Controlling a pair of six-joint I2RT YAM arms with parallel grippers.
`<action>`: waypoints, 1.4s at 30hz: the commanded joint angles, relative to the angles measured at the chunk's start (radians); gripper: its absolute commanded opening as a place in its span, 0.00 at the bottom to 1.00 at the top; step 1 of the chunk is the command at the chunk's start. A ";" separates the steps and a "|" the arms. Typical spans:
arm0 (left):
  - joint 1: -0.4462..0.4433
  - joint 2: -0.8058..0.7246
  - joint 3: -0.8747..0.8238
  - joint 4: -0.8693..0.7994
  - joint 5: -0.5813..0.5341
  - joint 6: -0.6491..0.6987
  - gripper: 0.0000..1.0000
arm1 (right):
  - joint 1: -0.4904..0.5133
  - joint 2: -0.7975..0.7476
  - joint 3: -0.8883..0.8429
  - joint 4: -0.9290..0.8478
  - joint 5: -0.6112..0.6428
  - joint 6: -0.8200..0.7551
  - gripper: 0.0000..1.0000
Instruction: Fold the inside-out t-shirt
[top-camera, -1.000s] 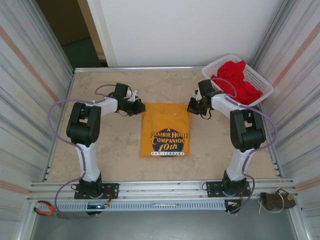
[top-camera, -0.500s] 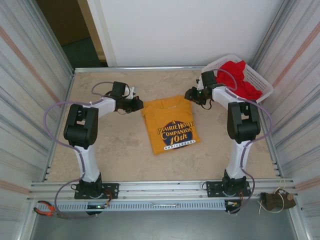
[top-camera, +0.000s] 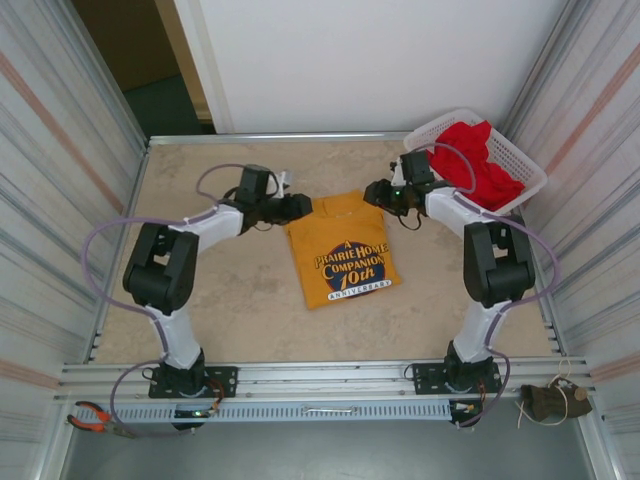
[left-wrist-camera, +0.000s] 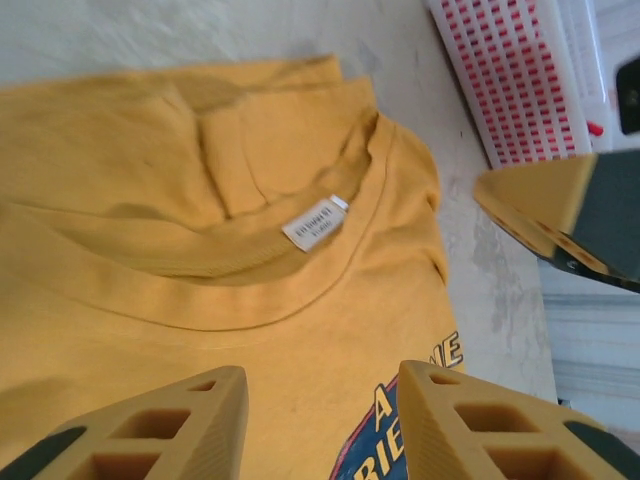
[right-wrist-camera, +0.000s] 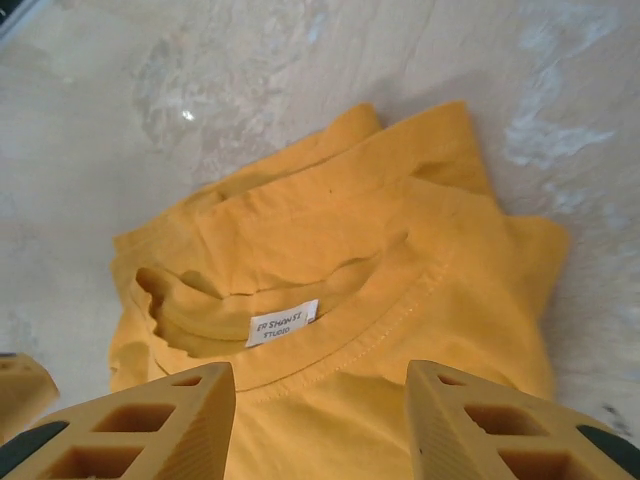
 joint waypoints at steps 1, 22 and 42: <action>0.005 0.065 -0.004 0.021 -0.008 -0.033 0.44 | 0.015 0.071 -0.055 0.070 -0.012 0.076 0.45; 0.161 0.009 0.099 -0.283 0.014 0.243 0.63 | -0.021 -0.107 -0.122 -0.129 0.112 -0.008 0.74; 0.127 0.193 0.156 -0.303 -0.002 0.316 0.76 | 0.058 0.106 -0.064 -0.002 0.043 0.051 0.75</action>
